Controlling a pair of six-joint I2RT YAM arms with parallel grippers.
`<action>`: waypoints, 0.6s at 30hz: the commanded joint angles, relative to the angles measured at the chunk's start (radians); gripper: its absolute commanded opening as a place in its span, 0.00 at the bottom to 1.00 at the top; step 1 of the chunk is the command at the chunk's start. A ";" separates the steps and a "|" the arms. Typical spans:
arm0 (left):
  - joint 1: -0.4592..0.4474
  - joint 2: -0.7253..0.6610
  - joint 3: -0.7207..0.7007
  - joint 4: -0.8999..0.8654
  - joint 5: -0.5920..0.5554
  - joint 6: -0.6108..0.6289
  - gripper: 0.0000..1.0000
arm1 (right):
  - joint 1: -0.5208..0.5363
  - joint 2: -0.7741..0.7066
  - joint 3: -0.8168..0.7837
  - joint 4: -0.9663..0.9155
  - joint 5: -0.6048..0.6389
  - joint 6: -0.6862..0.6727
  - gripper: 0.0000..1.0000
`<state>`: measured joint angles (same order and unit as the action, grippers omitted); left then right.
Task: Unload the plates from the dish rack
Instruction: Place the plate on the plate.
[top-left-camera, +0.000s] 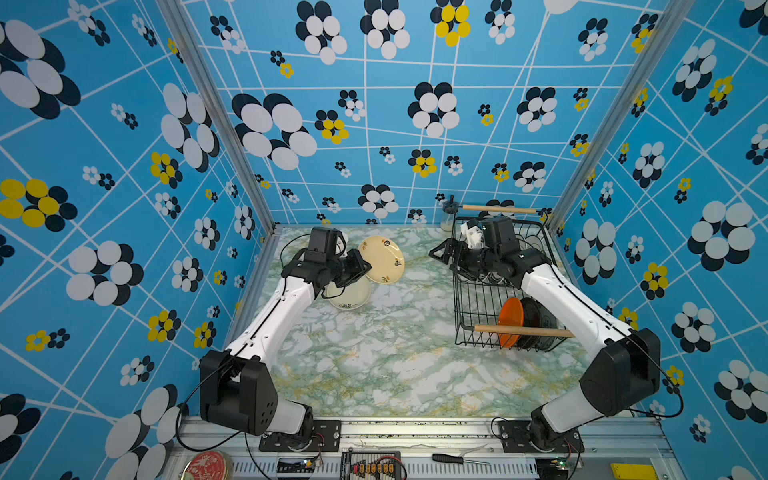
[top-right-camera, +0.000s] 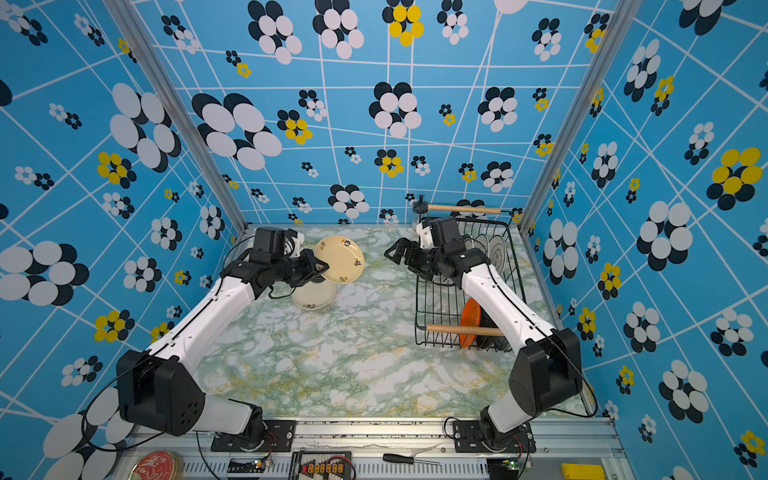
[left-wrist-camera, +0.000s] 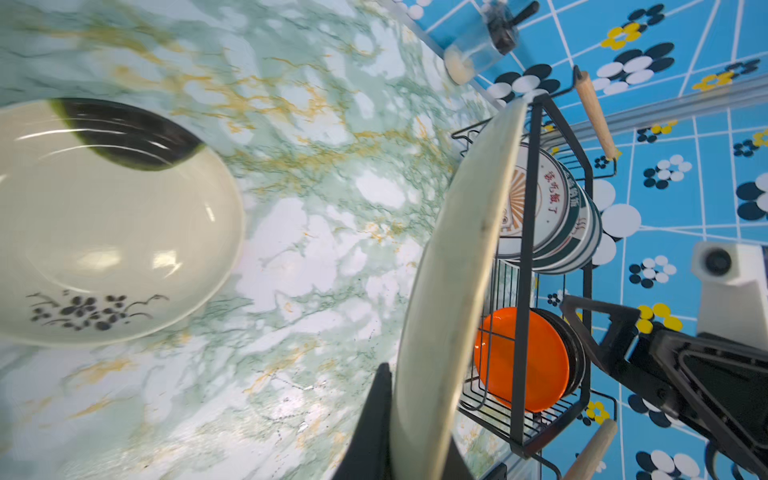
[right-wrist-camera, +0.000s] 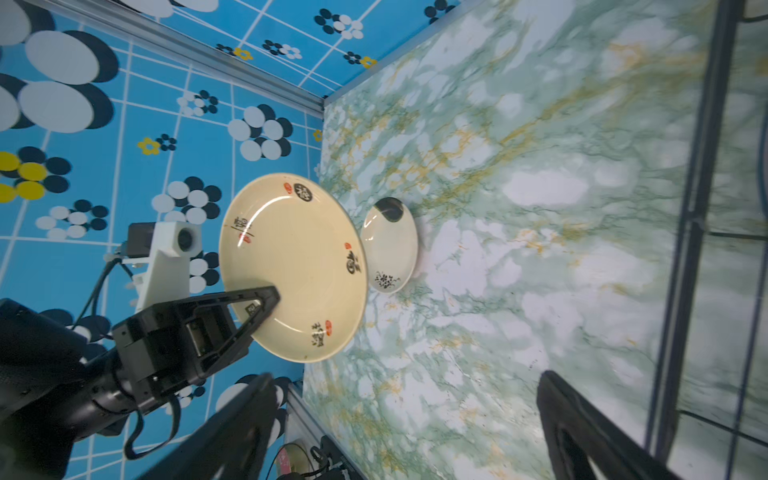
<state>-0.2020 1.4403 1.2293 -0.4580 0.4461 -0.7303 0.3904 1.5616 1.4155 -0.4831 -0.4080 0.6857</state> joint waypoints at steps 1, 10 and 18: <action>0.062 -0.021 -0.025 -0.082 -0.034 0.042 0.04 | 0.003 -0.051 0.054 -0.286 0.196 -0.103 0.99; 0.160 0.069 -0.037 -0.101 -0.089 0.110 0.02 | 0.004 -0.106 0.142 -0.599 0.584 -0.179 0.99; 0.179 0.149 -0.025 -0.123 -0.179 0.121 0.02 | -0.013 -0.115 0.105 -0.706 0.752 -0.208 0.99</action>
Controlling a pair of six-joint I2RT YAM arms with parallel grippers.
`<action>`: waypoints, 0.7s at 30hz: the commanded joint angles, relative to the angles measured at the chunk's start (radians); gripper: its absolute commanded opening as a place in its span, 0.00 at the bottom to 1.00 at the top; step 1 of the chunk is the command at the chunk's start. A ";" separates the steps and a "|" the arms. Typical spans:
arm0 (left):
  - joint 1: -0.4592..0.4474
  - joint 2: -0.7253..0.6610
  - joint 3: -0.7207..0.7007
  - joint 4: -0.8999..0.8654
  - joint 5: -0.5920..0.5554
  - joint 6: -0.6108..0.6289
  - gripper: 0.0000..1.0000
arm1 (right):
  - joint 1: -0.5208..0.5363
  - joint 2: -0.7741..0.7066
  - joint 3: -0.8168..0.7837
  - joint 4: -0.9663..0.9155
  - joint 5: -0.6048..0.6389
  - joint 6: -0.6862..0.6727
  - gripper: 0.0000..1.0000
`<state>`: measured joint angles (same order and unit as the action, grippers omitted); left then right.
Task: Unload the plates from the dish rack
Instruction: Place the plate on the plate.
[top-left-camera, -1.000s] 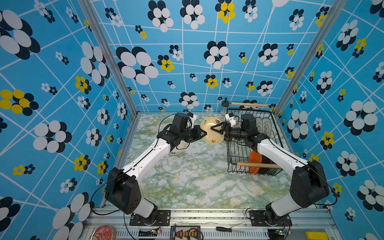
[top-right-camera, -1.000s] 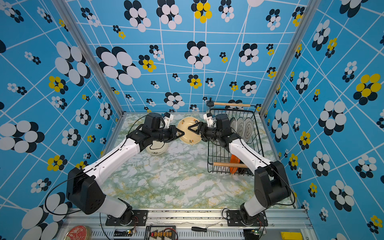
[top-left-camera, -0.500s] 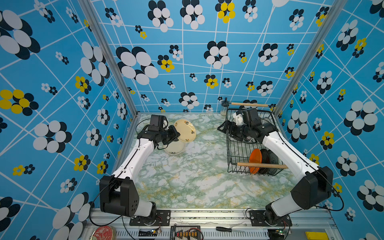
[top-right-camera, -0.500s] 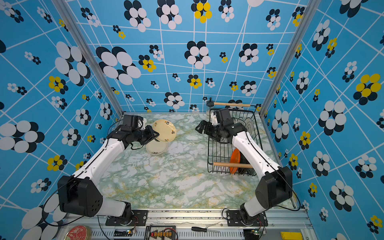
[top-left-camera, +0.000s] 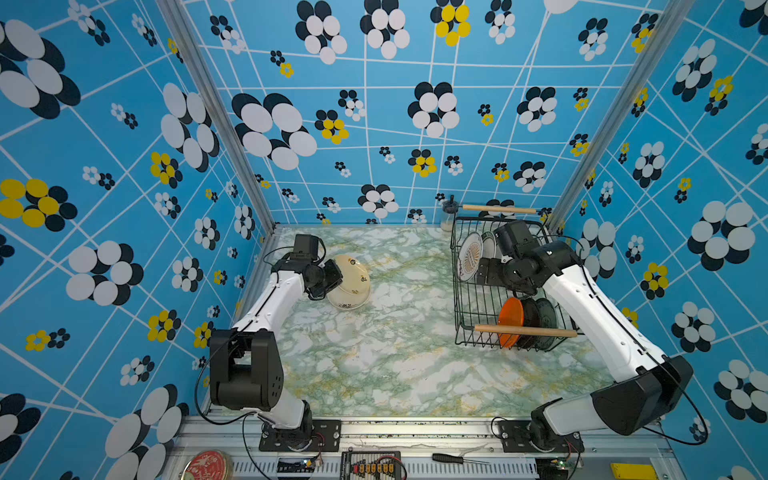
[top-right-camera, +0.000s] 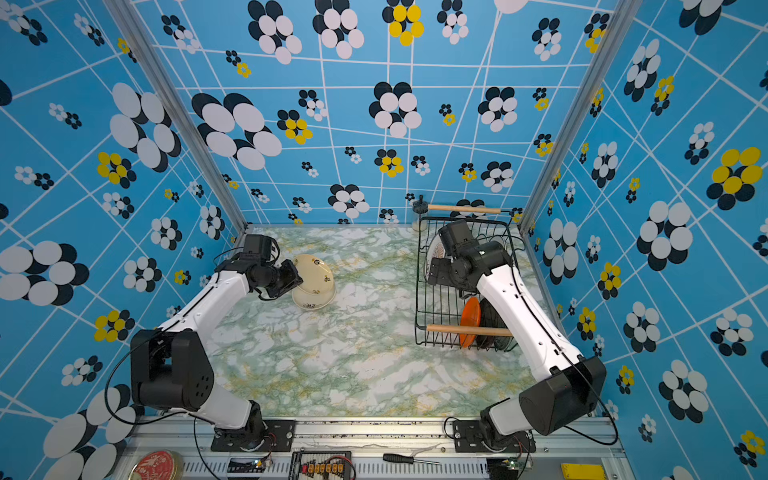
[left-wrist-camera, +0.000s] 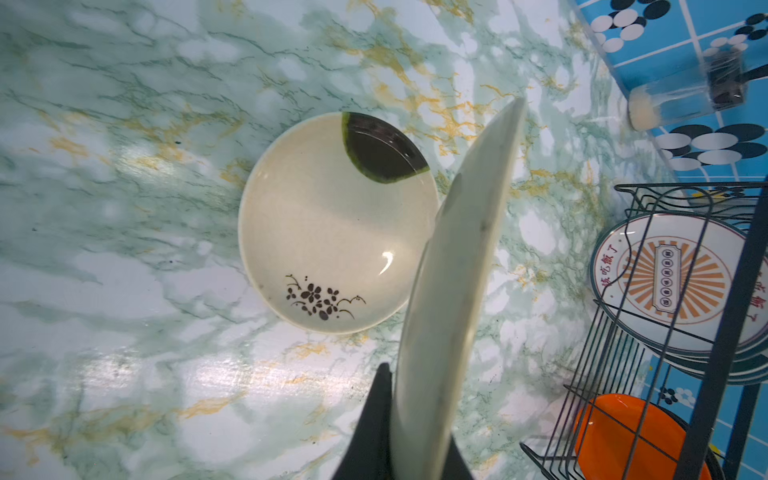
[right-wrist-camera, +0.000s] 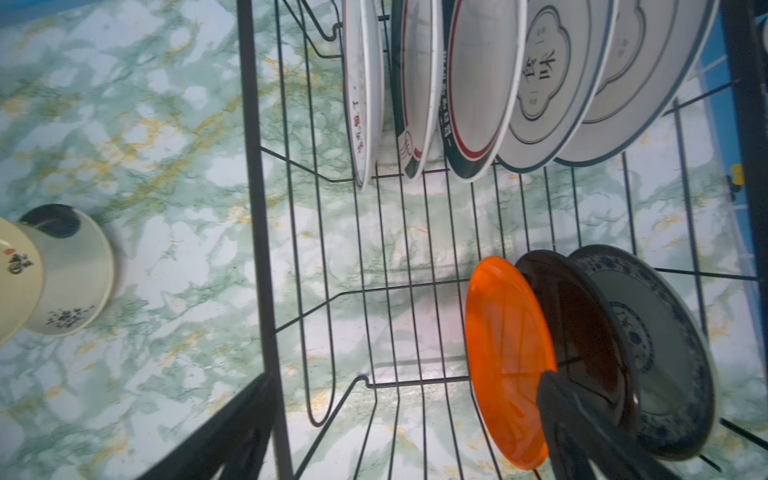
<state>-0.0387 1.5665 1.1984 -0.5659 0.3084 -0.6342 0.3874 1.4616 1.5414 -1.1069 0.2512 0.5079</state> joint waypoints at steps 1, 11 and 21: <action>0.017 0.037 0.009 -0.022 -0.051 0.027 0.01 | -0.013 -0.017 -0.030 -0.080 0.091 -0.031 0.99; 0.028 0.087 -0.012 0.000 -0.064 0.034 0.03 | -0.032 -0.034 -0.099 -0.045 0.049 -0.040 0.99; 0.030 0.108 -0.029 -0.002 -0.068 0.035 0.07 | -0.034 -0.035 -0.112 -0.027 0.011 -0.040 0.99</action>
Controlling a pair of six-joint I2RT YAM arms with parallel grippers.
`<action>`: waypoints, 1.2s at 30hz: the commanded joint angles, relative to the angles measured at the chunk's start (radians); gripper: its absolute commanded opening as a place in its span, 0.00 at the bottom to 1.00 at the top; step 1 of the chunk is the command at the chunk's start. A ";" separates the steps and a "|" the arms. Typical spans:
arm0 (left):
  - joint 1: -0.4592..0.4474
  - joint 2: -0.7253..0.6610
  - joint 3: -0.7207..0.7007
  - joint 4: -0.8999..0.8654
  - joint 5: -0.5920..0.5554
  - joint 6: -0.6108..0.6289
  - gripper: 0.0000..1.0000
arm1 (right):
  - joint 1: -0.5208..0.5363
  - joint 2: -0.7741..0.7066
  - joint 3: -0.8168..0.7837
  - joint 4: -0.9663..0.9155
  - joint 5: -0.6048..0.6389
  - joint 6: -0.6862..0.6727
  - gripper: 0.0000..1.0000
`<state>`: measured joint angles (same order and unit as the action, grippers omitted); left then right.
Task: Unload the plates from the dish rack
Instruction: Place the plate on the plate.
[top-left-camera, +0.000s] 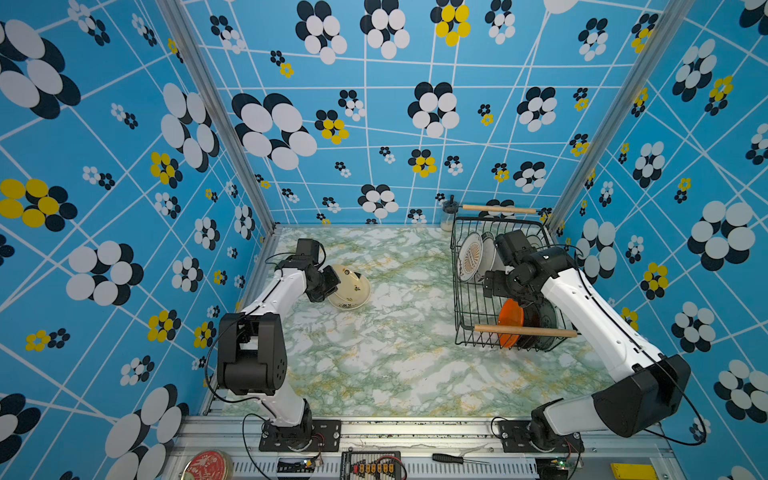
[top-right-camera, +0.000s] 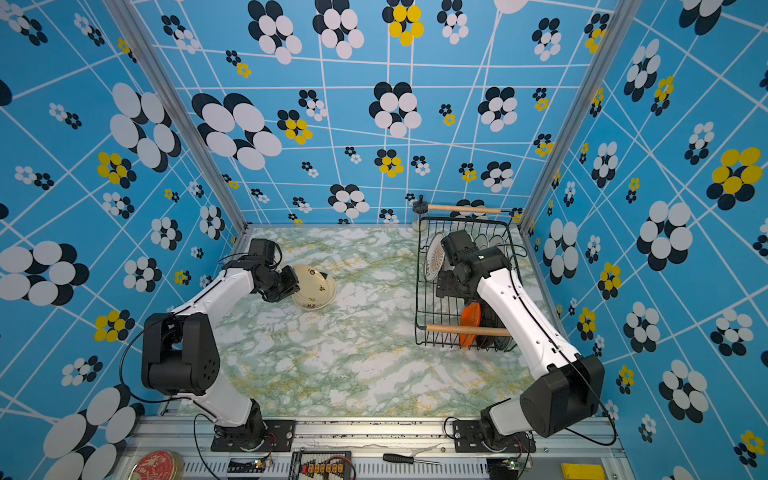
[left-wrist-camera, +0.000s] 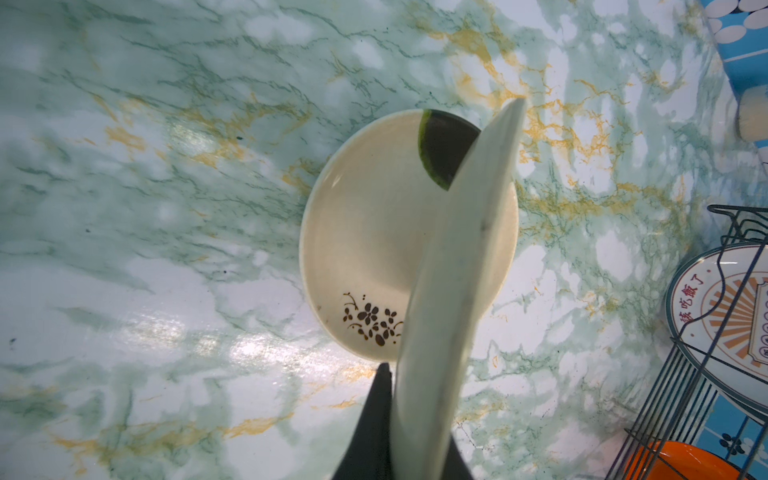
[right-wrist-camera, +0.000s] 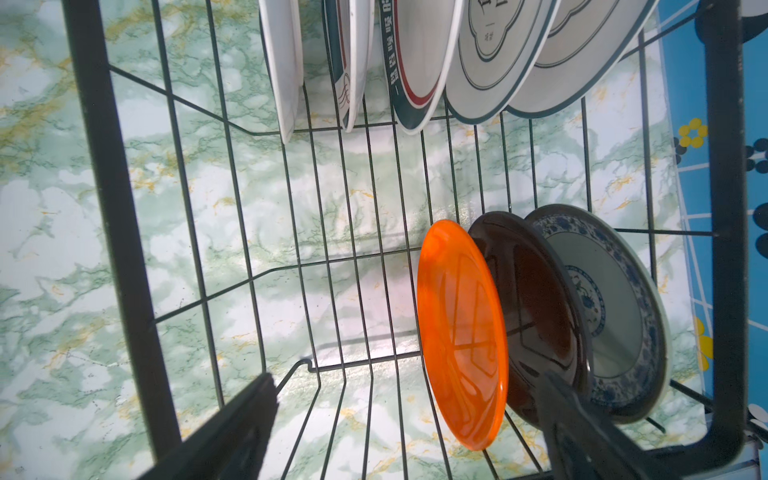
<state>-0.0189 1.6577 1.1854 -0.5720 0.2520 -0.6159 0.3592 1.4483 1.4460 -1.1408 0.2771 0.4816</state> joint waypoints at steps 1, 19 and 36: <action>0.010 0.020 -0.016 0.004 -0.012 0.016 0.07 | -0.007 -0.022 -0.016 0.007 -0.018 -0.013 0.99; 0.019 0.092 -0.013 -0.022 -0.021 0.016 0.20 | -0.013 -0.038 -0.041 0.073 -0.159 -0.014 0.99; 0.031 0.153 -0.008 0.003 -0.002 0.028 0.31 | -0.026 -0.052 -0.072 0.075 -0.178 -0.027 0.99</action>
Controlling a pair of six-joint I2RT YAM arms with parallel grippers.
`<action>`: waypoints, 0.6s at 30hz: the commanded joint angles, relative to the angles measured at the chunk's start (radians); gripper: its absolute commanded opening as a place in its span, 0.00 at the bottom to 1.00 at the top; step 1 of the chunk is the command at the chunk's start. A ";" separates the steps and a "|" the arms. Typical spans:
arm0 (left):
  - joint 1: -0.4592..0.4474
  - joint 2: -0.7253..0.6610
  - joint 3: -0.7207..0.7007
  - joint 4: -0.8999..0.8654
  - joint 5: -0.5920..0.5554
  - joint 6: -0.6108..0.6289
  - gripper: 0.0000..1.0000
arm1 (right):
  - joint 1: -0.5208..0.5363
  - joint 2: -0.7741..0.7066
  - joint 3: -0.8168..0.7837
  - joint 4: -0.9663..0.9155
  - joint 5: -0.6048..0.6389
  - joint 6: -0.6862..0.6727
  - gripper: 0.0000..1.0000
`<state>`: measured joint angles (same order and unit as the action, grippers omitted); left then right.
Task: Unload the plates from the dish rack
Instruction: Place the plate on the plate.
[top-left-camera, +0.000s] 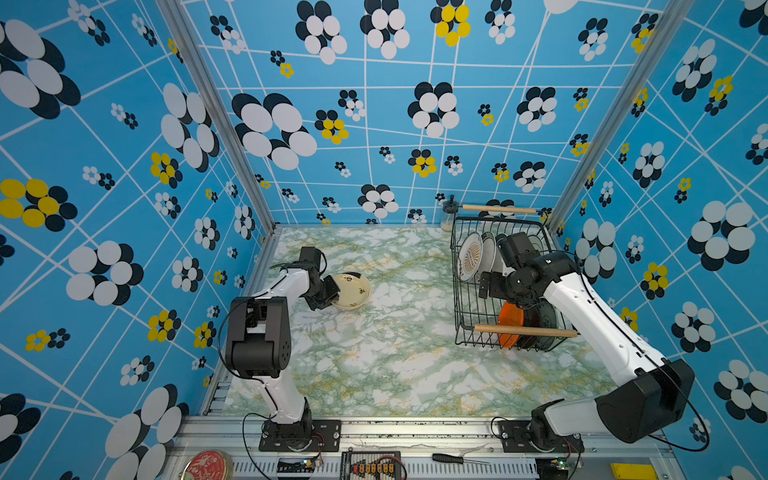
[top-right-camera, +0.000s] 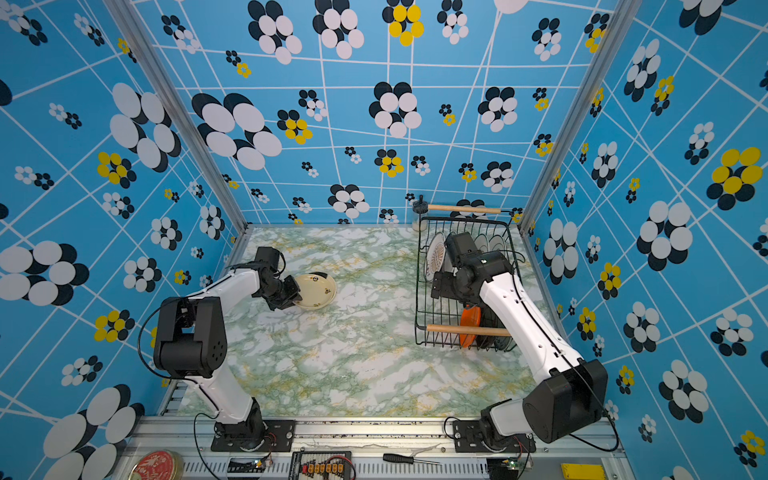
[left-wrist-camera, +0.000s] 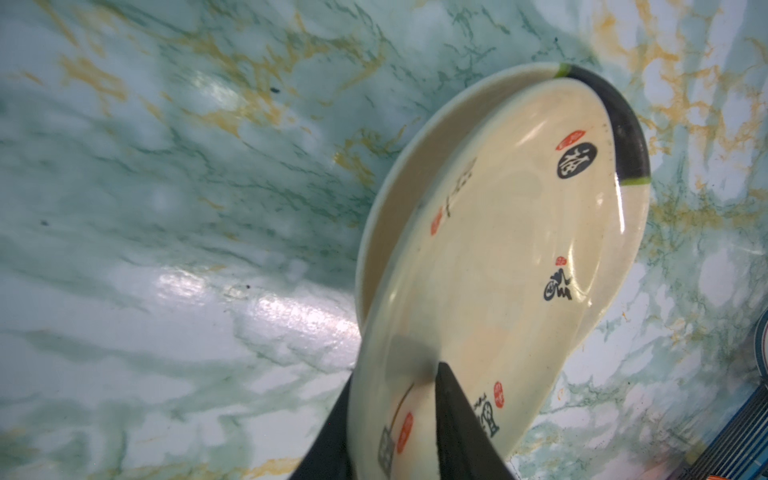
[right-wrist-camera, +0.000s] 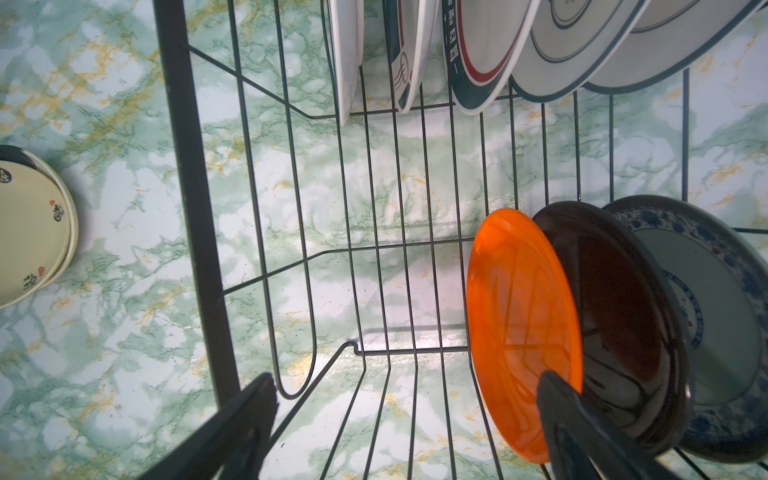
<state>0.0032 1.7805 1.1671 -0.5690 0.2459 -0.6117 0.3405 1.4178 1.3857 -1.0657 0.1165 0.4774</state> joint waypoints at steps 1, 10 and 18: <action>0.010 0.034 0.018 -0.009 0.000 0.029 0.33 | -0.008 -0.020 -0.013 -0.002 -0.022 -0.027 0.99; 0.007 0.069 0.088 -0.115 -0.037 0.083 0.52 | -0.010 -0.008 -0.030 0.010 -0.049 -0.036 0.99; -0.003 0.151 0.164 -0.141 -0.029 0.119 0.55 | -0.020 0.013 -0.029 0.006 -0.059 -0.065 0.99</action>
<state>0.0051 1.8969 1.2835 -0.6594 0.2272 -0.5255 0.3321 1.4166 1.3640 -1.0584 0.0711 0.4366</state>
